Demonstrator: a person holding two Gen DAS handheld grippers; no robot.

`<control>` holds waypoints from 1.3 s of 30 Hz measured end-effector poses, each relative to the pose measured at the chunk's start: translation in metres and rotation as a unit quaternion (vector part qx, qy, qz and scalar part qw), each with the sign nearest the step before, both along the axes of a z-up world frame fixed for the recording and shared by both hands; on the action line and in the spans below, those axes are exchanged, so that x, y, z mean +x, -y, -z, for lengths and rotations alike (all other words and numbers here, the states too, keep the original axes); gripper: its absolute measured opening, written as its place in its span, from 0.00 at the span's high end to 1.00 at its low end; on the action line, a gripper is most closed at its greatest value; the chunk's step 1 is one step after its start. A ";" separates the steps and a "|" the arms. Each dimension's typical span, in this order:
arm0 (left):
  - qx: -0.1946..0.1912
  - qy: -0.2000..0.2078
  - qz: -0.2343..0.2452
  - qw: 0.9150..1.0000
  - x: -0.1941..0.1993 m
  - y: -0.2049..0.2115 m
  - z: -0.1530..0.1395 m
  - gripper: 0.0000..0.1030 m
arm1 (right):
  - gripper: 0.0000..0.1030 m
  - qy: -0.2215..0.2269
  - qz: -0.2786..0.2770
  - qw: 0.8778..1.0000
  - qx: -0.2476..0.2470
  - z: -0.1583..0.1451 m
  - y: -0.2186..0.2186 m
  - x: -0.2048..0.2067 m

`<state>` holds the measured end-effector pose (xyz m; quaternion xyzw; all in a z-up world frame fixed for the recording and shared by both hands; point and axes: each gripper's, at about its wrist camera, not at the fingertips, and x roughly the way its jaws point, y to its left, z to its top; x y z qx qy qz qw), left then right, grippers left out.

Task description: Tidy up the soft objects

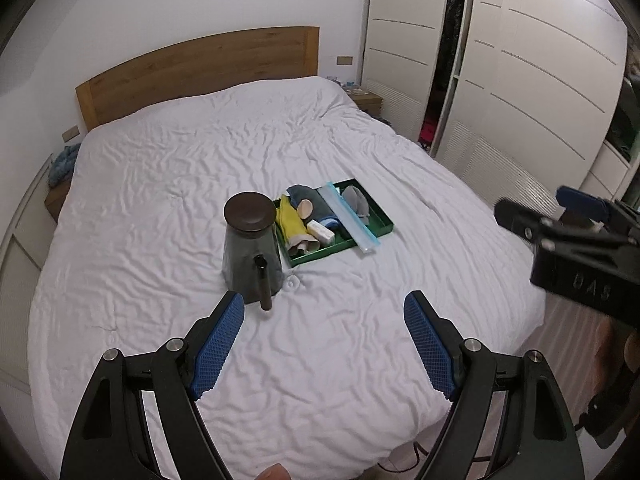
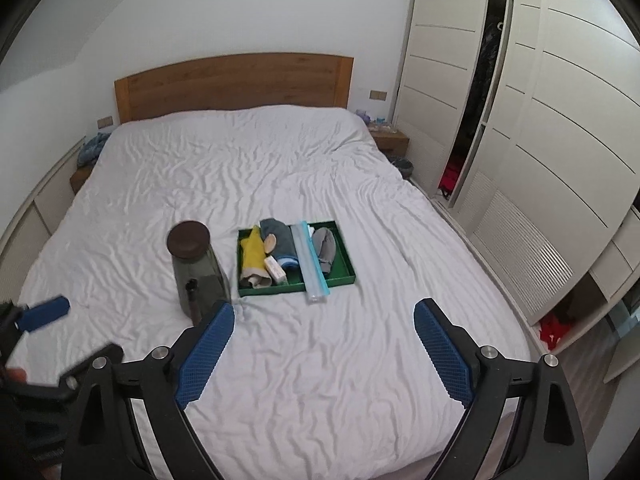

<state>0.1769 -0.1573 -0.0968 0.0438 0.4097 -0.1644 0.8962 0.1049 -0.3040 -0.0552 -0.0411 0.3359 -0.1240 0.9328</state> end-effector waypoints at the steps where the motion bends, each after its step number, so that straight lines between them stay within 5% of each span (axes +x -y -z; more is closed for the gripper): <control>1: 0.003 0.003 0.001 1.000 -0.004 -0.002 -0.003 0.25 | 0.09 0.002 -0.002 1.000 0.002 -0.003 -0.005 -0.004; 16: 0.022 0.032 -0.022 0.999 -0.032 -0.041 -0.033 0.24 | 0.06 0.026 -0.033 0.999 0.003 -0.034 -0.031 -0.058; 39: 0.024 0.018 -0.042 0.999 -0.010 -0.049 -0.027 0.24 | 0.06 0.016 -0.021 1.000 0.012 -0.032 -0.020 -0.017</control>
